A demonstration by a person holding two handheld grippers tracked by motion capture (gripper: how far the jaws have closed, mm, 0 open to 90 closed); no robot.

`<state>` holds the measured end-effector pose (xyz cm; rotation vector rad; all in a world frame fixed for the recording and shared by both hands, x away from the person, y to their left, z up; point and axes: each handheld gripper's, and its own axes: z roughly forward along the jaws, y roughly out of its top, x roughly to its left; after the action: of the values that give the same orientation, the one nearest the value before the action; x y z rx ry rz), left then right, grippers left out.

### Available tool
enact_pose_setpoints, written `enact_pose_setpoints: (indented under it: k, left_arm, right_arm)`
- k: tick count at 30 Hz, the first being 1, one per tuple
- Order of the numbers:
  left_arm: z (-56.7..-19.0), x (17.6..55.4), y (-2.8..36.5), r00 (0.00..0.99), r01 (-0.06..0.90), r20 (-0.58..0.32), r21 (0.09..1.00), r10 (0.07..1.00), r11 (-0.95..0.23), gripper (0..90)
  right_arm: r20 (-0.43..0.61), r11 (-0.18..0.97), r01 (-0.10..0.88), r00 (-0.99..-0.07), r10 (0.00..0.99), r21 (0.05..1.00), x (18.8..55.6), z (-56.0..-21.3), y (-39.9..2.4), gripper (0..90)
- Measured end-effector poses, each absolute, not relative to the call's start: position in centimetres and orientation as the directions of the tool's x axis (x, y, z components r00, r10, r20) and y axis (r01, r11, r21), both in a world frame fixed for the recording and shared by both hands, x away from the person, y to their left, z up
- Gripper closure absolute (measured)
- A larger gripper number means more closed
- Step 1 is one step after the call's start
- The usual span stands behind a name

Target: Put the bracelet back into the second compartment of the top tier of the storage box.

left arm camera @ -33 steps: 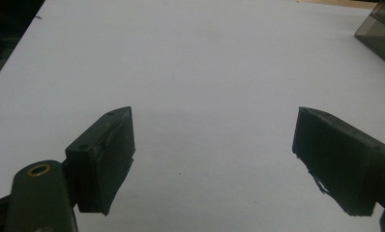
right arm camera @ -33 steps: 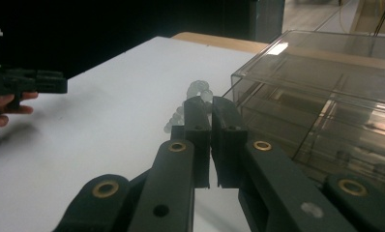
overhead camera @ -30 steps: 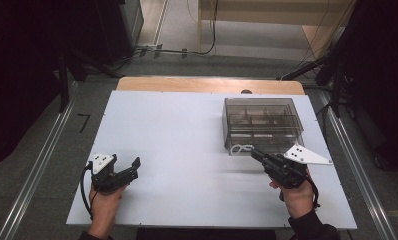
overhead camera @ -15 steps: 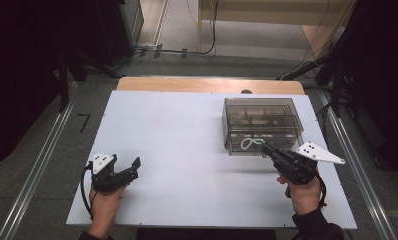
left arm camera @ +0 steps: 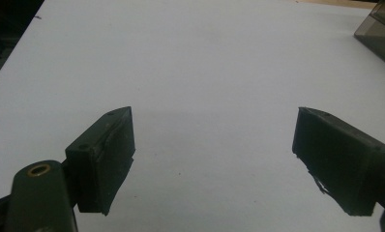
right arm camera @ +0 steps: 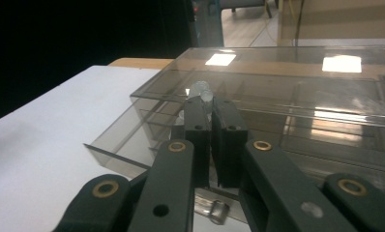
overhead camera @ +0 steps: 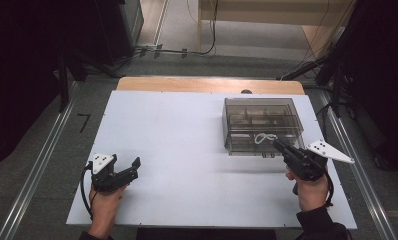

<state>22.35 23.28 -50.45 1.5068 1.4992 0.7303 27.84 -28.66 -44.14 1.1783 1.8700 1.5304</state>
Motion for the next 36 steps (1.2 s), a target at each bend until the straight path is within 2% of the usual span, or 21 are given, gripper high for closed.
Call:
enact_pose_setpoints:
  k: [12,16,25,29,36]
  left_arm:
    - [-50.5,22.4,23.3,0.103,0.474,-0.167,0.875,0.981,0.099,15.5]
    - [-50.5,22.4,23.3,0.104,0.475,-0.168,0.874,0.980,0.100,15.5]
    - [-50.5,22.4,23.3,0.103,0.475,-0.168,0.874,0.980,0.100,15.6]
    - [-50.5,22.4,23.3,0.102,0.475,-0.168,0.874,0.981,0.100,15.6]
    - [-50.5,22.4,23.3,0.102,0.475,-0.168,0.874,0.981,0.100,15.6]
  right_arm:
    - [0.171,0.026,0.371,-0.489,0.856,0.928,28.4,-45.0,-29.3,81.4]
    - [0.175,0.033,0.394,-0.480,0.859,0.919,28.6,-45.1,-29.1,69.9]
    - [0.169,0.035,0.395,-0.469,0.867,0.918,28.7,-45.2,-29.0,59.8]
    - [0.174,0.025,0.398,-0.457,0.872,0.917,28.7,-45.2,-29.1,50.8]
    - [0.173,0.025,0.399,-0.452,0.875,0.917,28.7,-45.3,-29.0,44.4]
